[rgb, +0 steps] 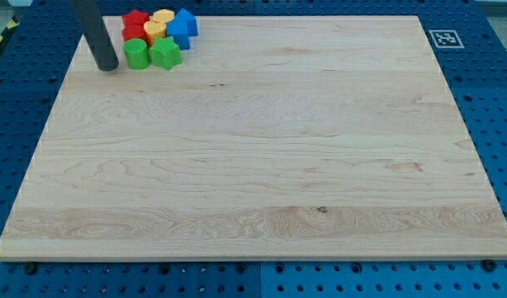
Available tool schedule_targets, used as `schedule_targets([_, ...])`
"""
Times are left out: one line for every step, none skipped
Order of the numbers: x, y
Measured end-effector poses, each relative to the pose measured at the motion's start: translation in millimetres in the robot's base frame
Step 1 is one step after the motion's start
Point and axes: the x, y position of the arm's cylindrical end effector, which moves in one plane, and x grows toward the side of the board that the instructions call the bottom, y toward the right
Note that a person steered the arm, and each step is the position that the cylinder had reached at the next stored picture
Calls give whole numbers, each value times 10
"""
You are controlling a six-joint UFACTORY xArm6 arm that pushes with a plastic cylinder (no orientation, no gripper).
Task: Place the green circle into the group of blocks
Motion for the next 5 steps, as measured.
schedule_targets([0,118])
schedule_targets([-2,226])
schedule_targets([-26,312])
schedule_targets([-39,312])
schedule_targets([-39,312])
